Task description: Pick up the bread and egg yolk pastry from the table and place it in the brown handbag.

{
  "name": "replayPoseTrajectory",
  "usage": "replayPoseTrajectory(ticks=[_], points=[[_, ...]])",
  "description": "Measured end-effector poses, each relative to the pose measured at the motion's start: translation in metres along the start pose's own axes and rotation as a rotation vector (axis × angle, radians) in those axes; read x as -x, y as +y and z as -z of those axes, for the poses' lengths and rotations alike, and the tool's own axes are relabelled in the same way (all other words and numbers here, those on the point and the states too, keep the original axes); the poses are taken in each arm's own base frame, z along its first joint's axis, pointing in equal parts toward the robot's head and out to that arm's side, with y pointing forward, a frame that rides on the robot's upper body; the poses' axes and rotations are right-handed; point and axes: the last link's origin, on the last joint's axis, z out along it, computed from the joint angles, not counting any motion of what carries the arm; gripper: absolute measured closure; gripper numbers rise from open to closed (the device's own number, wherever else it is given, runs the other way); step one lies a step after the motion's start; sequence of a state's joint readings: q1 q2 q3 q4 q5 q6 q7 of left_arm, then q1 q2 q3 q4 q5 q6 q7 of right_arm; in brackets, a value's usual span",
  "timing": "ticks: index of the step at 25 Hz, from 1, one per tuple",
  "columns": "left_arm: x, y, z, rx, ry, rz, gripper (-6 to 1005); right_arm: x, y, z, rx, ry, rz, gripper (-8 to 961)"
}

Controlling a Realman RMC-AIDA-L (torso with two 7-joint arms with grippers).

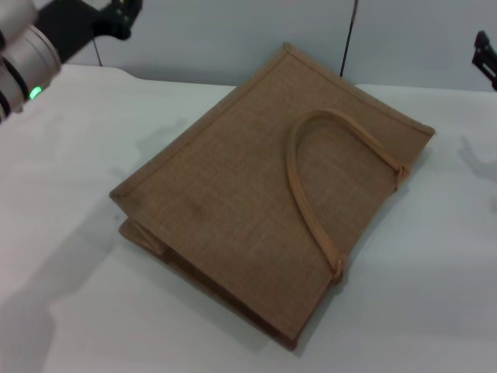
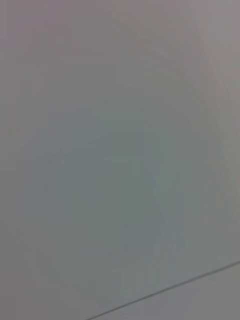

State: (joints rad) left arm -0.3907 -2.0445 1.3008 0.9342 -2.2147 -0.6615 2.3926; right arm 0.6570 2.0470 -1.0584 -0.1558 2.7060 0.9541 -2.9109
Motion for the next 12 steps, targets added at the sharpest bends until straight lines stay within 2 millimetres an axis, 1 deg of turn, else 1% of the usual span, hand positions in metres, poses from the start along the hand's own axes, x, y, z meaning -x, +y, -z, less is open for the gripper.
replayPoseTrajectory(ticks=[3,4,6,8,12], points=[[0.002,0.003,0.002,-0.006,0.002,-0.002,691,-0.008,0.007,0.005,-0.013,0.016,-0.001,61],[0.009,0.01,0.008,-0.023,0.001,0.007,691,-0.01,0.009,0.007,-0.014,0.017,-0.009,61],[0.013,0.013,0.01,-0.029,-0.001,0.013,691,-0.012,0.011,0.01,-0.019,0.016,-0.015,61],[0.02,0.019,0.01,-0.025,-0.014,0.022,691,-0.013,0.011,0.011,-0.019,0.017,-0.008,61],[0.029,0.026,0.009,-0.006,-0.038,0.034,691,-0.015,0.012,0.012,-0.001,0.029,0.004,61]])
